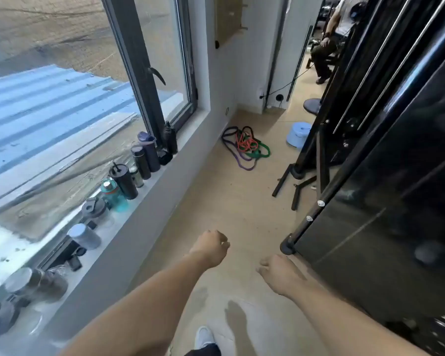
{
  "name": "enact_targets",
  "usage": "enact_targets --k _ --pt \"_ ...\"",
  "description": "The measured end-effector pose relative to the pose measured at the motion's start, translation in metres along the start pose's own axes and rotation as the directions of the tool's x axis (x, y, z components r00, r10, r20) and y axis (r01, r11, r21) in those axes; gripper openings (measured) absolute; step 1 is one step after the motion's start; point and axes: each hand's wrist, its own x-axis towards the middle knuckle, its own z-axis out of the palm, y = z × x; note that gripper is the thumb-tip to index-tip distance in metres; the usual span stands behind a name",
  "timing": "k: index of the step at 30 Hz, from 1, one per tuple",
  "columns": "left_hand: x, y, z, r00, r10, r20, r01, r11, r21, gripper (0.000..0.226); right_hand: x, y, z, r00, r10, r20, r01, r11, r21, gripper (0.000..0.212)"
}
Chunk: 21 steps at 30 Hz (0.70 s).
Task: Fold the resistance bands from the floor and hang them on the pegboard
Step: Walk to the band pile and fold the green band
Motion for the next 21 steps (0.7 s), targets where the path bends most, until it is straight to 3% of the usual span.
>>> enact_targets --k 4,11,17,21 --pt "0.051 -0.017 -0.020 0.999 0.000 0.038 0.004 0.994 -0.107 0.039 0.056 -0.005 0.009 0.994 0.095 0.046 -0.098 0.992 0.085 0.046" --pt "0.155 -0.015 -0.057 0.996 0.019 0.082 -0.014 0.998 -0.061 0.036 0.143 -0.016 -0.021 0.981 0.160 0.107 -0.178 0.966 0.189 0.046" --pt "0.267 0.019 -0.096 0.995 0.054 0.080 -0.050 0.997 -0.054 0.030 0.256 0.000 -0.076 0.969 0.218 0.116 -0.238 0.952 0.193 0.040" --pt "0.343 0.053 -0.132 0.998 -0.009 0.070 0.012 0.999 -0.043 0.019 0.333 0.019 -0.127 0.971 0.208 0.116 -0.227 0.955 0.192 0.042"
